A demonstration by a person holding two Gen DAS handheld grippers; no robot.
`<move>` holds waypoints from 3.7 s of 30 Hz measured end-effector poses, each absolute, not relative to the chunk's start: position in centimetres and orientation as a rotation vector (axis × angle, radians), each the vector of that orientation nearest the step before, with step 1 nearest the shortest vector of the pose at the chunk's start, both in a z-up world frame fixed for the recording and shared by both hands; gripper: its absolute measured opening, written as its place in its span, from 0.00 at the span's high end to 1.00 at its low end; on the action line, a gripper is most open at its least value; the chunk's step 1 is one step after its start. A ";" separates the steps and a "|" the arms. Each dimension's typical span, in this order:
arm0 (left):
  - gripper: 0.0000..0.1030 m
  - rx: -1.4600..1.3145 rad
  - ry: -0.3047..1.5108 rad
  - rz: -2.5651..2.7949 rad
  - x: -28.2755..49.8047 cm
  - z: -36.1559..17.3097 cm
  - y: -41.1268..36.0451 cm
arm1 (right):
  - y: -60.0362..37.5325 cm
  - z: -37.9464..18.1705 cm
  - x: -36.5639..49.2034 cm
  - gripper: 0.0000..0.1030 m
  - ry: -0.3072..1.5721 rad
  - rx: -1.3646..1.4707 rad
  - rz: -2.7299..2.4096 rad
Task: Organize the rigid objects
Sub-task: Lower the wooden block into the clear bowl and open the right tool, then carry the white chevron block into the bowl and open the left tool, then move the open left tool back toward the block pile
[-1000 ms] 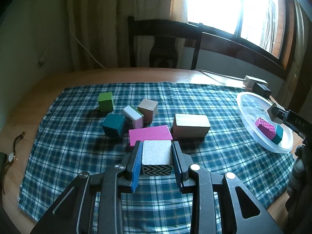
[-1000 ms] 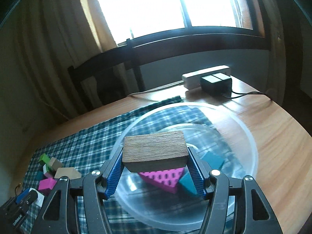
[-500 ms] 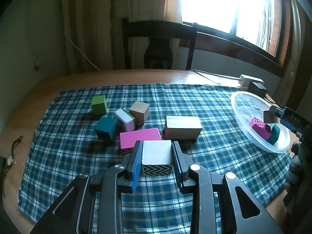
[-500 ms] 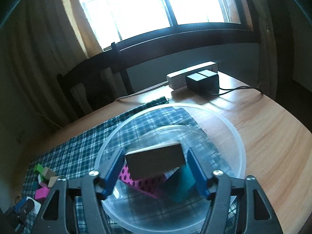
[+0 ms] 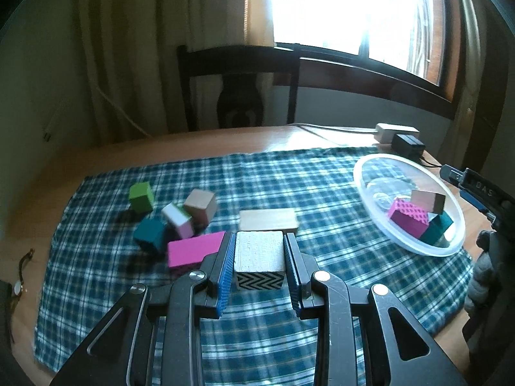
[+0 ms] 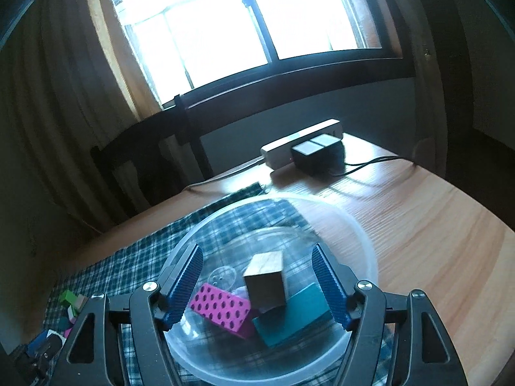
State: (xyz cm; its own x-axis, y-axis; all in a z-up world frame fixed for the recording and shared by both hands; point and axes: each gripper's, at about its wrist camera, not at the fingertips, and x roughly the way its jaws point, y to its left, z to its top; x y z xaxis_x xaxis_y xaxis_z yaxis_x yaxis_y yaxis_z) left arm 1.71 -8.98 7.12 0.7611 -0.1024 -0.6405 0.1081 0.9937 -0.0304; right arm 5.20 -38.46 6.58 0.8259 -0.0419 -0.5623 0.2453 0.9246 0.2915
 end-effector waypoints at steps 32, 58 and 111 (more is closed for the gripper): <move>0.70 0.123 0.760 -0.409 8.8 6.8 -24.0 | -42.5 8.2 3.0 0.28 0.510 0.469 -0.210; 0.38 0.053 0.731 -0.426 9.5 7.2 -24.3 | -42.1 8.4 2.8 0.28 0.485 0.455 -0.223; 0.34 0.088 0.737 -0.263 8.7 6.0 -21.7 | -39.9 7.5 3.4 0.28 0.520 0.387 -0.192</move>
State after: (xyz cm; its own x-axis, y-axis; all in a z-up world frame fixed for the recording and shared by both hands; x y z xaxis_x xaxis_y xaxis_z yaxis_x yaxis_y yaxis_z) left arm 8.69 -21.67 5.99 0.7090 -0.2061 -0.6745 0.2676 0.9635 -0.0132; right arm 3.36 -39.95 7.54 0.8522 -0.0811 -0.5168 0.2747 0.9101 0.3102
